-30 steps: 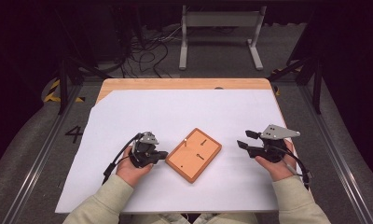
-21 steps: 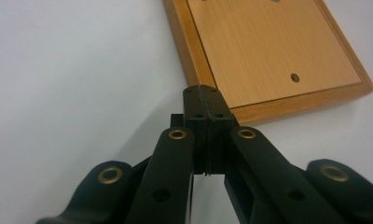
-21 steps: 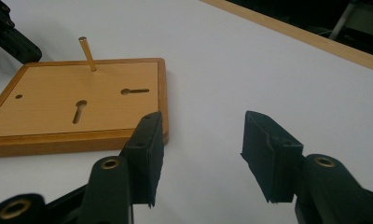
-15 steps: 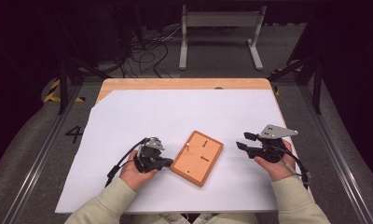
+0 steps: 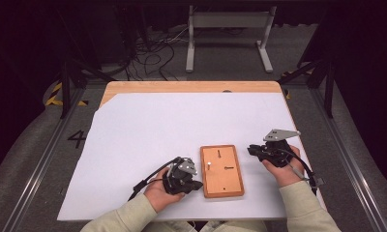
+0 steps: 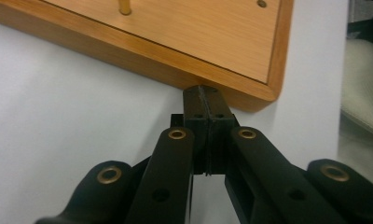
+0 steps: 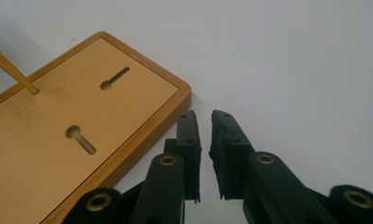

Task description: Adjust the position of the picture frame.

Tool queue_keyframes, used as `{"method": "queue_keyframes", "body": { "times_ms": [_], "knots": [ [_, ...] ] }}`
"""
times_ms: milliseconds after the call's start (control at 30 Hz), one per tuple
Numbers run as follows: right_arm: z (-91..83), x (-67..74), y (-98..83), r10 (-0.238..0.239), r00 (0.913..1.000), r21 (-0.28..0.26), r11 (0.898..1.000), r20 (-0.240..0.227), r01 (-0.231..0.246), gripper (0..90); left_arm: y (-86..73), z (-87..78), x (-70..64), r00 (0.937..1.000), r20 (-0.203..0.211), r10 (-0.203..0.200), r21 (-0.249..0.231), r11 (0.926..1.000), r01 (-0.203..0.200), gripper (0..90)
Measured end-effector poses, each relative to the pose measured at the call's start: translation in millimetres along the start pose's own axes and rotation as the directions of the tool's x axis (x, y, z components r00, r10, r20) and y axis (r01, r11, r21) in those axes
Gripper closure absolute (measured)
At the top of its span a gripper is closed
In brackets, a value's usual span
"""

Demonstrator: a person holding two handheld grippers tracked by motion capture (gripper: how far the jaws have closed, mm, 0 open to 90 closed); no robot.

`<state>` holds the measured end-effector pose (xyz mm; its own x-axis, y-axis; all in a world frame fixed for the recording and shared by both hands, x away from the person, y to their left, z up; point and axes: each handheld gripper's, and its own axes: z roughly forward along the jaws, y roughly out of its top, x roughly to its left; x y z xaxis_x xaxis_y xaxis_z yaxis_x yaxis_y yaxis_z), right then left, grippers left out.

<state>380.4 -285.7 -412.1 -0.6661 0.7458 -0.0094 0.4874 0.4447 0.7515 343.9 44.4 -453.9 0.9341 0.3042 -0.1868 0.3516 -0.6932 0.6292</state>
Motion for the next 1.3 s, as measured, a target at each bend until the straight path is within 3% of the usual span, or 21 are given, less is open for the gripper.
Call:
{"method": "queue_keyframes", "body": {
  "times_ms": [67,133,200,300,367,467,533,667,1000,1100,1167,1267,1300],
  "knots": [
    [7.4,0.7,1.6,0.007,1.0,0.032,0.999,0.002,-0.008,86.5,-1.9,-6.0,3.8,0.9994,-0.036,-0.005,-0.018,0.9998,0.005,87.8],
    [15.0,1.4,3.7,0.024,0.9997,0.063,0.998,0.01,-0.025,88.8,-2.8,-10.5,6.8,0.999,-0.041,-0.017,-0.032,0.9994,0.016,86.1],
    [24.0,1.3,5.3,0.04,0.9992,0.086,0.995,0.01,-0.04,90.0,-6.5,-24.8,16.4,0.9958,-0.059,-0.07,-0.086,0.9942,0.065,84.9],
    [34.1,1.6,7.6,0.052,0.9986,0.111,0.992,0.013,-0.053,90.0,-10.1,-34.1,24.3,0.9923,-0.085,-0.09,-0.124,0.9891,0.079,83.4],
    [46.0,2.5,12.0,0.049,0.9986,0.146,0.988,0.021,-0.052,90.0,-14.9,-45.1,31.4,0.9862,-0.102,-0.13,-0.163,0.9802,0.113,82.7],
    [55.2,5.2,16.6,0.042,0.9991,0.165,0.985,0.01,-0.043,90.0,-18.8,-51.2,36.7,0.9815,-0.114,-0.154,-0.184,0.9741,0.131,82.0],
    [61.3,7.5,21.4,0.013,0.9986,0.188,0.982,0.051,-0.022,90.0,-22.1,-54.8,41.0,0.9783,-0.116,-0.172,-0.191,0.9705,0.148,81.3],
    [69.9,8.5,30.0,0.017,0.9998,0.163,0.986,0.013,-0.019,90.0,-24.5,-57.6,44.0,0.9758,-0.12,-0.183,-0.186,0.9696,0.158,80.1],
    [111.6,38.7,67.0,-0.098,0.9936,0.141,0.984,-0.057,0.105,90.0,-32.3,-65.7,52.0,0.9652,-0.142,-0.219,-0.205,0.9605,0.188,79.4],
    [105.4,43.3,69.6,-0.128,0.9917,0.14,0.982,-0.006,0.128,89.5,-35.4,-69.0,55.3,0.9593,-0.159,-0.233,-0.221,0.9555,0.195,78.3],
    [99.2,44.5,68.6,-0.123,0.9924,0.13,0.984,-0.011,0.123,90.0,-36.9,-71.4,57.6,0.9567,-0.165,-0.24,-0.225,0.9537,0.2,77.6],
    [73.8,55.5,60.5,-0.119,0.9875,0.094,0.987,-0.104,0.129,90.0,-40.4,-75.6,63.0,0.9474,-0.174,-0.269,-0.244,0.9437,0.223,74.8],
    [65.2,62.9,57.0,-0.128,0.978,0.086,0.986,-0.165,0.143,90.0,-41.1,-77.0,63.6,0.9451,-0.176,-0.275,-0.25,0.941,0.227,74.8]
  ]
}}
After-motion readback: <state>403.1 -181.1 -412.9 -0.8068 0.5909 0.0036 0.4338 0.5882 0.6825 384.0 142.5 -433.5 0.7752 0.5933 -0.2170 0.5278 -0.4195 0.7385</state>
